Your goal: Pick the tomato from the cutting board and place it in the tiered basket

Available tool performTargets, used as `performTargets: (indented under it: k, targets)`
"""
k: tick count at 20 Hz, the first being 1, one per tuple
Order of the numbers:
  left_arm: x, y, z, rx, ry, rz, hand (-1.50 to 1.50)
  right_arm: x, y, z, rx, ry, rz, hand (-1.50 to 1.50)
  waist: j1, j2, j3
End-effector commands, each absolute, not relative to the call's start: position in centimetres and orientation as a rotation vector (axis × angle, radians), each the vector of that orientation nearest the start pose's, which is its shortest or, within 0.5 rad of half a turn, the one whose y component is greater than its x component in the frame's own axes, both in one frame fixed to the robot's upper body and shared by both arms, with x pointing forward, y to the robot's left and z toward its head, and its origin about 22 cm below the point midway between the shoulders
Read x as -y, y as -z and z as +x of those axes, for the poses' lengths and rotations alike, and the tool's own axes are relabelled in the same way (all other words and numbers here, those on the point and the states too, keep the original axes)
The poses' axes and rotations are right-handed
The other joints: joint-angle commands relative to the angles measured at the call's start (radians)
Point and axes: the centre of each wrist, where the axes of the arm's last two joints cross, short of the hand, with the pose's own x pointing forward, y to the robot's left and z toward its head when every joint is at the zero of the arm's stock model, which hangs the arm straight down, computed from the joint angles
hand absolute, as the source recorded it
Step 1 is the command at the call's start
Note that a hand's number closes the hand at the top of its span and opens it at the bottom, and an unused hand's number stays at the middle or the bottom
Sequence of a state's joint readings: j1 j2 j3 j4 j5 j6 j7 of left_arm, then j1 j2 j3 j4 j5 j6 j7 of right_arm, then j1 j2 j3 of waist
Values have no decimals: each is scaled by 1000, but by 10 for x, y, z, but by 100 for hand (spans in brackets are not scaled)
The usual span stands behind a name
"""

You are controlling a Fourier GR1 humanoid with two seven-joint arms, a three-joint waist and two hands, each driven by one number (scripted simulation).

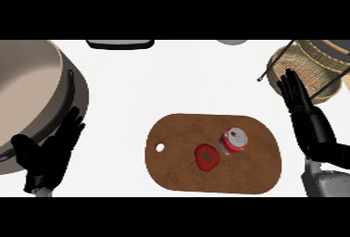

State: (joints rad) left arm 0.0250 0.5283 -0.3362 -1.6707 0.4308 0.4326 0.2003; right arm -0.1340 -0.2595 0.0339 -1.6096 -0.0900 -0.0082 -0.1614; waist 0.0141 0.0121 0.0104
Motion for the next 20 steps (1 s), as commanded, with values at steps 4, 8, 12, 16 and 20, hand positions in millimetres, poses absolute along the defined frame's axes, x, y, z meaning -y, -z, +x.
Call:
performTargets:
  k: [4, 8, 12, 16, 20]
  targets:
    - [-299, -26, 222, 1267, 43, 257, 0, 207, 32, 251, 1594, 65, 543, 150, 39, 14, -2]
    - [-302, -9, 212, 1218, 69, 261, 0, 187, 41, 238, 1652, 354, 874, 150, 22, 6, 4]
    - [-340, -4, 221, 1208, 51, 274, 0, 192, 64, 220, 1661, 34, 389, -150, -15, -9, -13]
    - [-343, -3, 217, 1189, 69, 283, 0, 259, 55, 221, 1516, -439, 9, -150, -10, -10, -19]
    - [-345, -3, 220, 1199, 75, 277, 0, 265, 16, 252, 1436, -651, -137, -150, -6, -13, -15]
